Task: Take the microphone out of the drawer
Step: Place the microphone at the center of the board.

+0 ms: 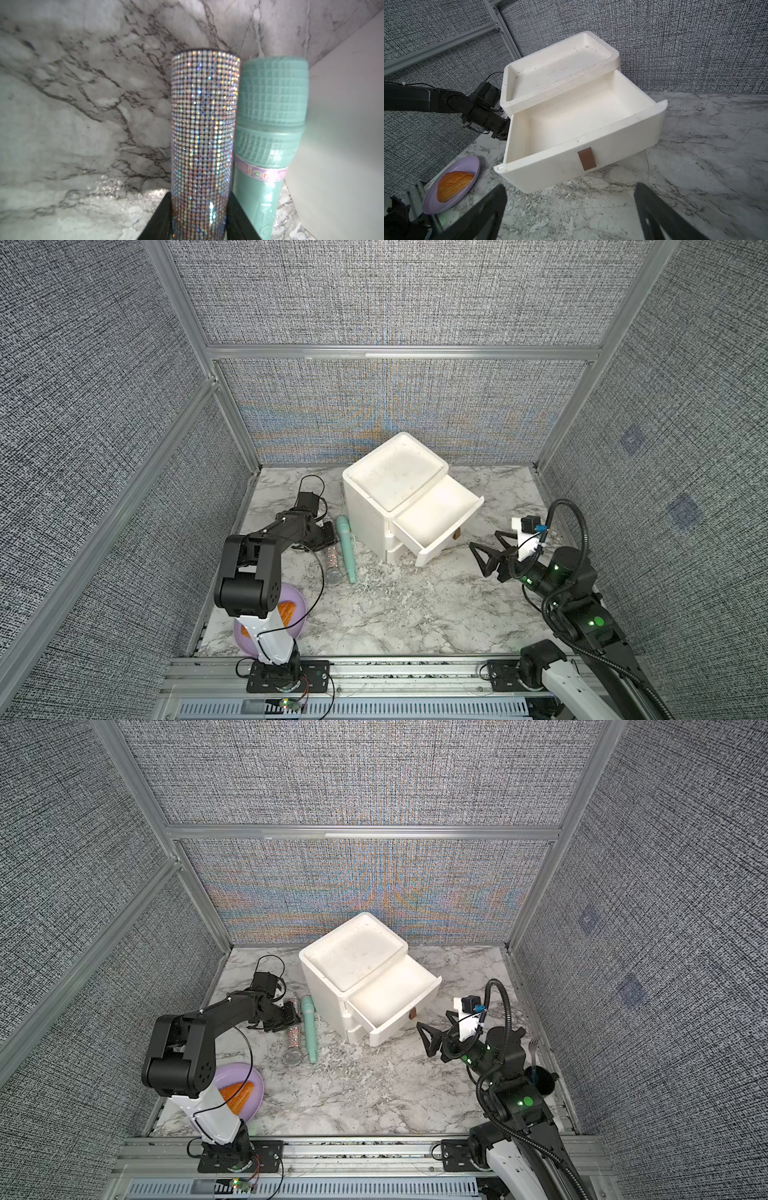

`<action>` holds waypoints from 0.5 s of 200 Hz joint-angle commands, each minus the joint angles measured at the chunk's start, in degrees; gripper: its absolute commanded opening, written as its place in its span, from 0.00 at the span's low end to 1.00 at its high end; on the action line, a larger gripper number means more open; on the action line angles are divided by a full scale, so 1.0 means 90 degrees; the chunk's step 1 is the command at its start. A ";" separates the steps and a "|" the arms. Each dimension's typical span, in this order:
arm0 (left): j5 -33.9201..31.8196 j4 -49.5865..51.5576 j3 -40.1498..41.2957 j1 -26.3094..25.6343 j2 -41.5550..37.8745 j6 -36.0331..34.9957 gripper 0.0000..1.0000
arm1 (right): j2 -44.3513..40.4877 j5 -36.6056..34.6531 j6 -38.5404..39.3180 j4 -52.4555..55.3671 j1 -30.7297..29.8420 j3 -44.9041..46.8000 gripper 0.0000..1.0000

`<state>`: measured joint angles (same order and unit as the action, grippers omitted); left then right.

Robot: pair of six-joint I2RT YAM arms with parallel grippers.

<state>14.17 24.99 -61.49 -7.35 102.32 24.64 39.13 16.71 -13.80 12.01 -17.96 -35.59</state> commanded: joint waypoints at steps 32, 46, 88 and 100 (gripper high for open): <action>0.0057 -0.0024 -0.0047 -0.0006 0.0079 0.0024 0.12 | 0.0007 -0.0040 -0.0058 -0.0043 0.0001 -0.0002 0.98; 0.0037 0.0004 -0.0062 -0.0004 0.0076 0.0017 0.13 | 0.0007 -0.0040 -0.0063 -0.0040 -0.0008 0.0008 0.98; -0.0003 0.0059 -0.0101 -0.0006 0.0037 0.0007 0.19 | 0.0044 -0.0028 -0.0069 -0.0083 -0.0013 0.0008 0.98; -0.0003 0.0062 -0.0102 -0.0004 0.0027 0.0011 0.20 | 0.0055 -0.0021 -0.0069 -0.0094 -0.0012 -0.0004 0.98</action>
<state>14.90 24.97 -62.02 -7.35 102.72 24.82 39.33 16.69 -13.82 12.16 -18.02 -35.59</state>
